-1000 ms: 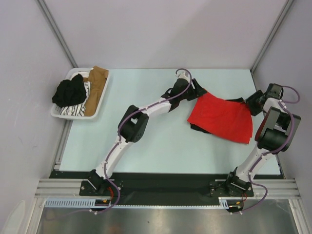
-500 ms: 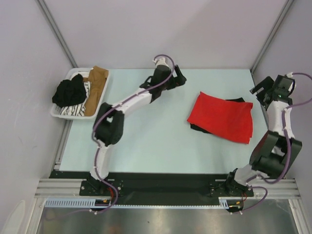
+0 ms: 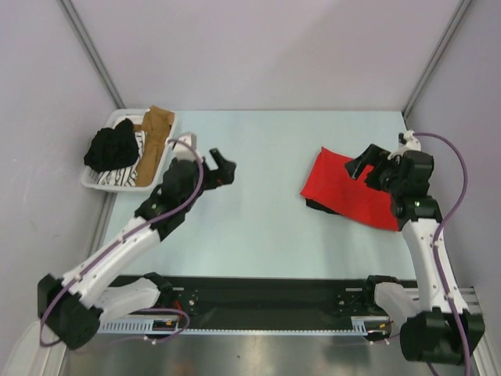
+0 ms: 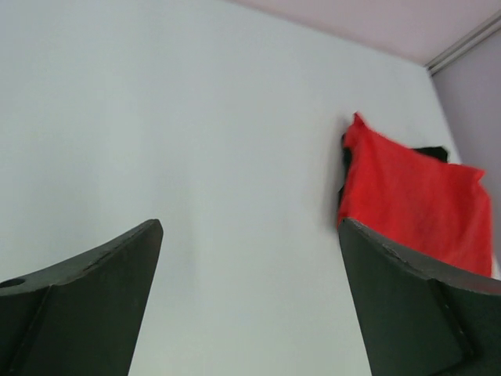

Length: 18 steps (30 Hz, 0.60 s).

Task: Fold and stack the tank tops
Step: Neatly place the folded tank top to the corner

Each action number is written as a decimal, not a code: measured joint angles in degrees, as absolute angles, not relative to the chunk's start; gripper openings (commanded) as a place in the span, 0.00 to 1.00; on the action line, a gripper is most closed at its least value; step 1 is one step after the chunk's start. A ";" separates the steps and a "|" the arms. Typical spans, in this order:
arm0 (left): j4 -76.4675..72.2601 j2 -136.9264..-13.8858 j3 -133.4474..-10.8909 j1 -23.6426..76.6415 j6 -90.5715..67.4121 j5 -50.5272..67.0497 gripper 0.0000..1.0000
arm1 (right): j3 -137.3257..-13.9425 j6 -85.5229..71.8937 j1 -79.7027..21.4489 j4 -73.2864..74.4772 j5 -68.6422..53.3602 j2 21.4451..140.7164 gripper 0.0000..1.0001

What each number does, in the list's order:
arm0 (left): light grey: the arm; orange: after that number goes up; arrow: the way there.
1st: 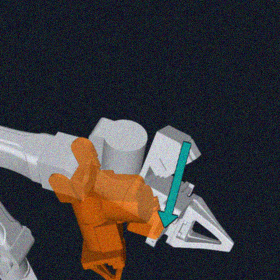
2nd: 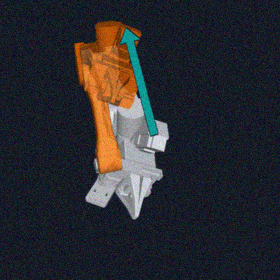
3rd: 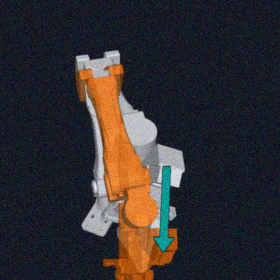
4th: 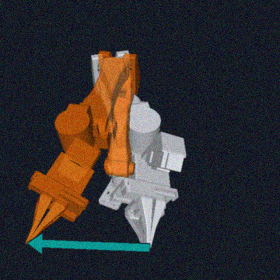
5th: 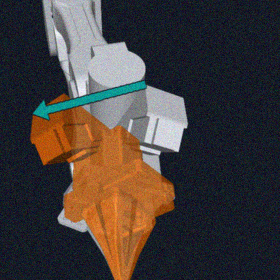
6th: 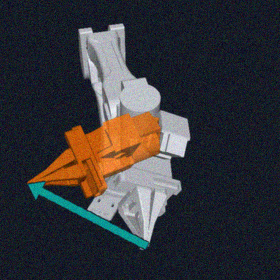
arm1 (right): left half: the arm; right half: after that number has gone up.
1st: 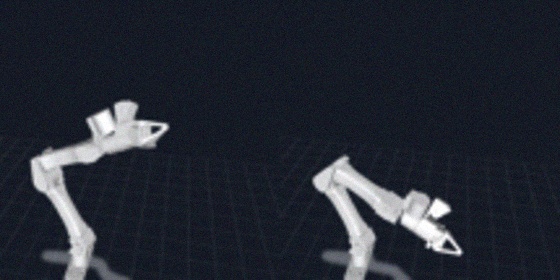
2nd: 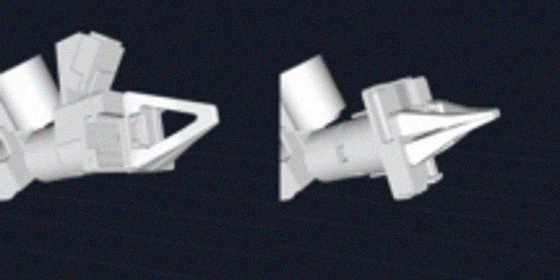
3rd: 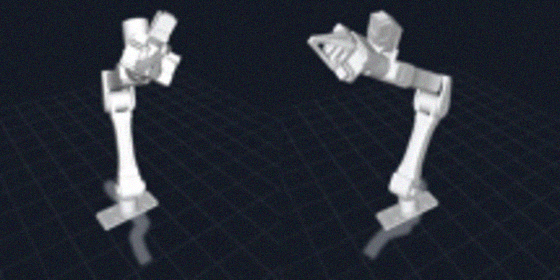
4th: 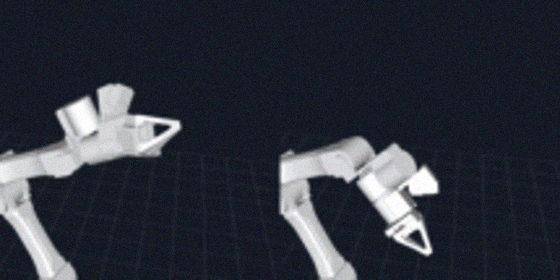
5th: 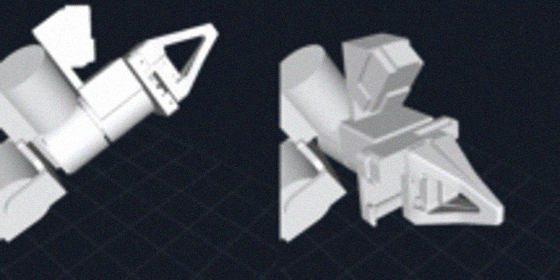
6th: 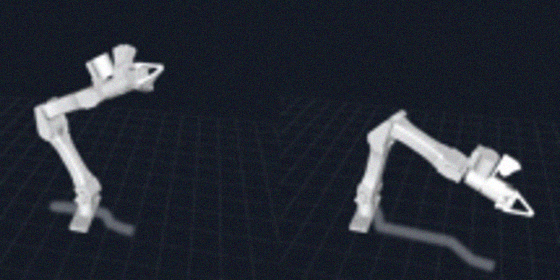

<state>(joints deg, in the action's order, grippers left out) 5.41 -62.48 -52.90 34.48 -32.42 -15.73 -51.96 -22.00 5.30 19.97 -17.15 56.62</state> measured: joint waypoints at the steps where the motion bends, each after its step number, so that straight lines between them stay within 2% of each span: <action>1: 6.63 -58.59 -48.90 34.13 -32.34 -16.43 1.00 | -50.65 -22.02 4.27 19.70 -17.69 54.81 0.96; 9: 10.83 -25.85 -23.35 33.56 -30.13 -20.56 1.00 | -36.05 -22.70 -8.29 19.09 -18.70 38.85 0.97; 13: 12.84 -12.34 -17.21 33.50 -28.88 -22.04 1.00 | -30.72 -23.22 -9.41 19.64 -17.21 33.30 0.97; 18: 13.87 -4.34 -15.40 33.50 -27.81 -22.41 1.00 | -29.63 -23.97 -9.56 19.66 -16.67 31.90 0.97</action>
